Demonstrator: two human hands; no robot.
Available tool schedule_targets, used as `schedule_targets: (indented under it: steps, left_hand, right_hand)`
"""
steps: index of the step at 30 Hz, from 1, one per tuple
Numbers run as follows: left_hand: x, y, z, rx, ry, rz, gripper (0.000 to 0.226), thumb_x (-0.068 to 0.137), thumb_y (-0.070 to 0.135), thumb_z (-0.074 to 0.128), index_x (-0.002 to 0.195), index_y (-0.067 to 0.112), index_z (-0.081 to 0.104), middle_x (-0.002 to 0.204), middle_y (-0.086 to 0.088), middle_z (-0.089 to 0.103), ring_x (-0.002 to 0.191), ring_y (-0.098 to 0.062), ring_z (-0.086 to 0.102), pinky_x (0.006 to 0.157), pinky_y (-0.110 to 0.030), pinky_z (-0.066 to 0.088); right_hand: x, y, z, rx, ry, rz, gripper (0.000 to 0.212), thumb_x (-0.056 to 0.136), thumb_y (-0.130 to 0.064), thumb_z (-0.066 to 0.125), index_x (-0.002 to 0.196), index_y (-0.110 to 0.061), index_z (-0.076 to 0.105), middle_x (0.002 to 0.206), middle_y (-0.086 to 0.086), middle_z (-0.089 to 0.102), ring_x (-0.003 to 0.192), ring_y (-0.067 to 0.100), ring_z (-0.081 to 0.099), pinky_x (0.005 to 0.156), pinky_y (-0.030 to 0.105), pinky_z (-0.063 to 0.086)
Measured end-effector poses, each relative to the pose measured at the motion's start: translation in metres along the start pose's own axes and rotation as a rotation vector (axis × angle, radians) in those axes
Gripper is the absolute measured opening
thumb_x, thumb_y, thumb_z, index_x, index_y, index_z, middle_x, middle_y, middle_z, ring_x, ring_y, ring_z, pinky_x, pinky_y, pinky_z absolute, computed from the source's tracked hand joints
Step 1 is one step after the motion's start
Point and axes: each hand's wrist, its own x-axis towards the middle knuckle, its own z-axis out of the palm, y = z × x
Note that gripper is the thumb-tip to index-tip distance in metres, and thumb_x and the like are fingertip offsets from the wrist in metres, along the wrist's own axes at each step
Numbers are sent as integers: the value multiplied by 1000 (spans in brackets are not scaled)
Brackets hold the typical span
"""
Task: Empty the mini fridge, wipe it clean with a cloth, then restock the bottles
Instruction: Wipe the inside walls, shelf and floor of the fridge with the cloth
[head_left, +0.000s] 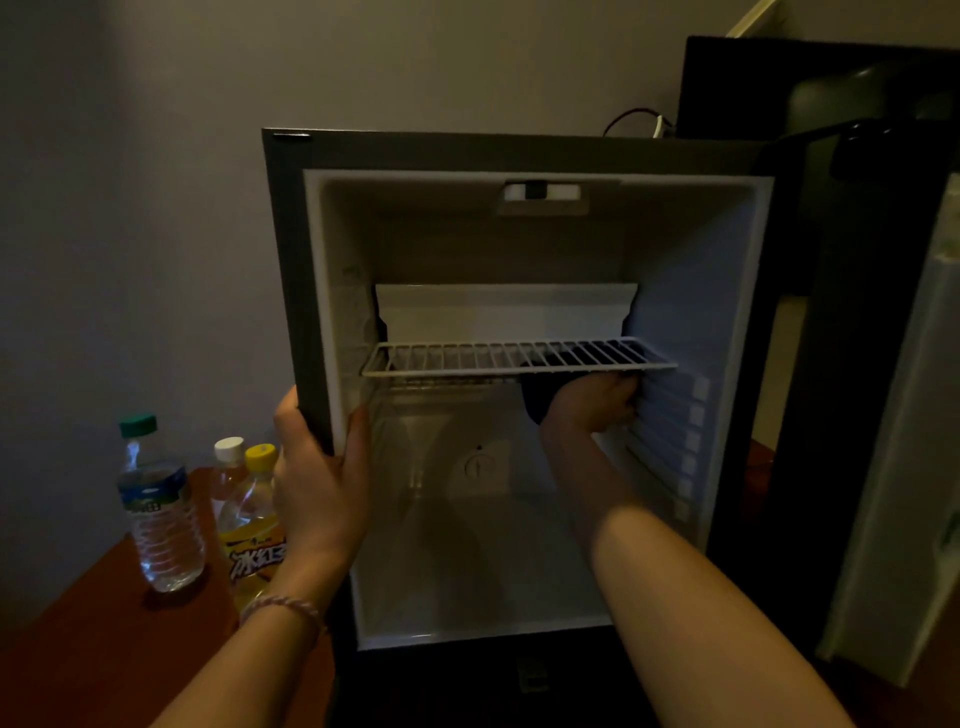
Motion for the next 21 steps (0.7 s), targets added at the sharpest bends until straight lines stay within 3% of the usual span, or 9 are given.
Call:
schedule_targets:
  steps: [3, 5, 8, 11, 14, 16, 18, 21]
  left_hand:
    - [-2, 0, 0, -4, -12, 0, 60, 97, 37, 56, 146, 17, 28, 105, 2, 52, 78, -7, 58, 71, -39, 54]
    - [-2, 0, 0, 5, -10, -3, 60, 97, 40, 55, 145, 17, 29, 103, 3, 53, 77, -9, 60, 69, -40, 55]
    - [-3, -2, 0, 25, 4, 0, 62, 94, 50, 51, 143, 20, 29, 108, -7, 59, 84, -27, 67, 70, -48, 58]
    - [-4, 0, -1, 31, 18, 9, 63, 94, 51, 51, 144, 21, 30, 113, -13, 62, 91, -31, 67, 74, -49, 58]
    - [-5, 0, -2, 41, 31, 11, 57, 97, 45, 55, 144, 24, 30, 116, -13, 64, 95, -32, 67, 76, -49, 57]
    - [-4, 1, -2, 44, 39, 17, 56, 98, 45, 54, 143, 25, 30, 114, -13, 65, 94, -32, 67, 76, -51, 58]
    - [-4, 2, -2, 43, 41, 23, 54, 98, 45, 54, 143, 27, 29, 113, -11, 65, 93, -30, 68, 74, -51, 58]
    - [-5, 3, -4, 43, 37, 32, 52, 99, 41, 55, 142, 29, 29, 114, -9, 66, 95, -29, 69, 75, -48, 58]
  right_hand:
    - [-3, 5, 5, -24, 32, -117, 41, 106, -21, 39, 139, 0, 50, 142, 28, 42, 129, 39, 42, 104, 35, 35]
    - [-5, 9, 7, -29, 22, -162, 44, 104, -23, 40, 134, 5, 54, 137, 31, 47, 124, 42, 47, 98, 35, 37]
    - [-13, 15, 15, -57, 39, -126, 48, 102, -28, 41, 140, -1, 50, 142, 28, 41, 131, 39, 40, 101, 36, 30]
    - [-25, 22, 24, -35, 4, -75, 49, 103, -34, 40, 146, -9, 41, 150, 21, 29, 137, 35, 30, 108, 38, 22]
    - [-39, 35, 31, -17, 15, 51, 31, 105, -27, 42, 126, -5, 43, 136, 24, 35, 132, 37, 31, 97, 36, 31]
    - [-65, 43, 33, -71, -137, 21, 41, 107, -27, 35, 134, 3, 41, 145, 31, 25, 137, 42, 24, 107, 41, 23]
    - [-94, 52, 38, -148, -137, -48, 38, 105, -23, 43, 136, -3, 52, 146, 27, 29, 132, 41, 32, 104, 35, 22]
    - [-131, 63, 50, -275, -196, -161, 38, 102, -20, 50, 138, -11, 54, 144, 22, 35, 122, 41, 45, 101, 38, 34]
